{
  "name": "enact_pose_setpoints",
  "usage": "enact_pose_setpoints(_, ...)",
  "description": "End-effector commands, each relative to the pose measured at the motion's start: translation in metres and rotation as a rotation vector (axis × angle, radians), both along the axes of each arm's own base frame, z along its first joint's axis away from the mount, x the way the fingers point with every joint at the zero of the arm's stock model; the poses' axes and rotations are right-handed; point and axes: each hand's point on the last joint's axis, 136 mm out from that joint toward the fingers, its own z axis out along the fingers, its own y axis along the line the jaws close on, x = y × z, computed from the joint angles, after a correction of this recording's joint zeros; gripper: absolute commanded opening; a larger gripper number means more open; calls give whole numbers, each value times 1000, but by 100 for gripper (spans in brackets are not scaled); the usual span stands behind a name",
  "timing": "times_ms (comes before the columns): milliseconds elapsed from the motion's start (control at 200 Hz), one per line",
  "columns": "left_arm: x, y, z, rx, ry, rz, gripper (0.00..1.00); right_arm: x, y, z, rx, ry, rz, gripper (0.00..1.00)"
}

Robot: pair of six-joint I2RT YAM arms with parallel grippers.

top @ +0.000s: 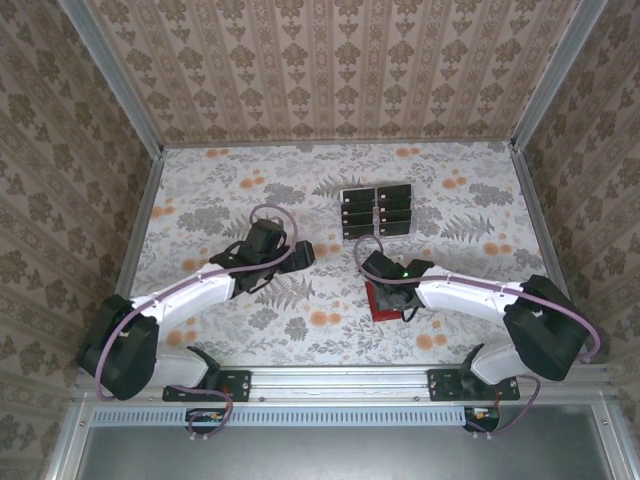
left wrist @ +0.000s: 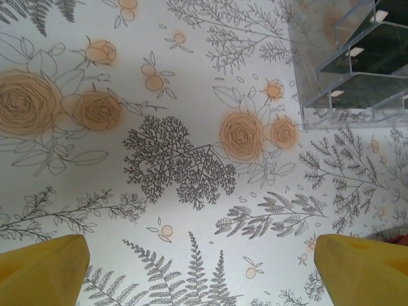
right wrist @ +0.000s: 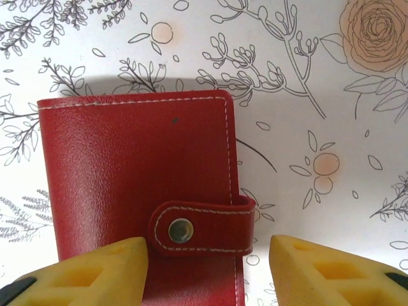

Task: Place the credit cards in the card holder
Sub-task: Pick up the card holder from the bottom-center of the table.

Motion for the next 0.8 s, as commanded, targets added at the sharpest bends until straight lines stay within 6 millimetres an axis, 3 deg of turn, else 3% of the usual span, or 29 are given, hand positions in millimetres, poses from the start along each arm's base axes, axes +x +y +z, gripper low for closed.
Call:
enact_pose_setpoints(0,0,-1,-2,-9,-2,21,100,6,-1,2,-41,-19,3,53)
enact_pose_setpoints(255,0,-6,-3,-3,-6,6,100,11,-2,2,-57,-35,-3,46)
enact_pose_setpoints(555,0,-8,-8,4,3,-5,100,18,4,20,-18,-87,-5,46)
enact_pose_setpoints(795,1,-8,-8,6,-2,-6,100,19,3,11,-44,-65,1,46)
